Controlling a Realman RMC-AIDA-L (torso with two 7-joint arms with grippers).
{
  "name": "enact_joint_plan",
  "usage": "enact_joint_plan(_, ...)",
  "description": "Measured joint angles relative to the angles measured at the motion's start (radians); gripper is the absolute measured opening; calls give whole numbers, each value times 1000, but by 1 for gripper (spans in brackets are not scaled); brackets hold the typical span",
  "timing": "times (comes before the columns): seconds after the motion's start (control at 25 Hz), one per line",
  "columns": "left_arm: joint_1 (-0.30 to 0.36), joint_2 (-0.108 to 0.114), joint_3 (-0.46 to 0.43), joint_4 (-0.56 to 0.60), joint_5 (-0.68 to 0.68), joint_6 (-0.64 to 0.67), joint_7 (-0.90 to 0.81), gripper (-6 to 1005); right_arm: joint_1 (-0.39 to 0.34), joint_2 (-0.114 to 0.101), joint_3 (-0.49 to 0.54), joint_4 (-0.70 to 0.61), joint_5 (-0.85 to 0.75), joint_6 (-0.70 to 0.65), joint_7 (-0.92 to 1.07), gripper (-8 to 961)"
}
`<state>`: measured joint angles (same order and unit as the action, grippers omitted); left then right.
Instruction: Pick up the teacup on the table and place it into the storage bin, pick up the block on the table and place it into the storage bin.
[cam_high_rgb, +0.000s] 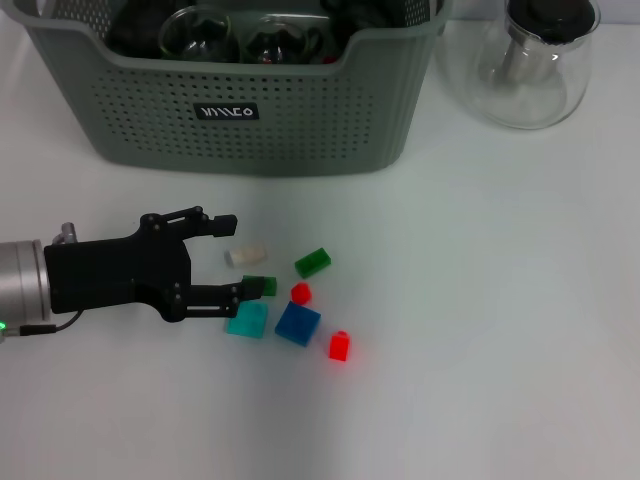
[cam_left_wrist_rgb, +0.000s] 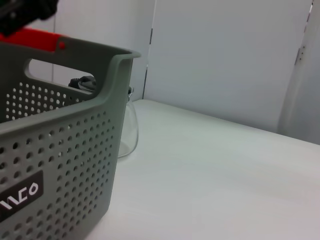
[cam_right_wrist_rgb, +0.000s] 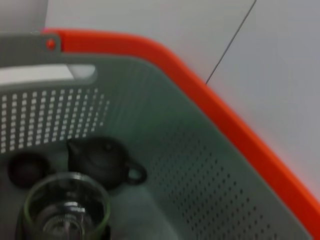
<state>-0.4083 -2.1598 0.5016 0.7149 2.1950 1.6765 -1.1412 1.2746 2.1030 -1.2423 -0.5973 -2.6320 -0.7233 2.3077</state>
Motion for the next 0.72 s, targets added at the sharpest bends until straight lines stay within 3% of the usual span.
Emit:
enact_joint_plan(0.36,0,0,0,-2,0,-6,0,874,4,7,-95,76,1,39,1,523)
enact_joint_plan(0.72,3,0,0,-5,1,-6,0,875,8,5,-103,55,5,25,13,588)
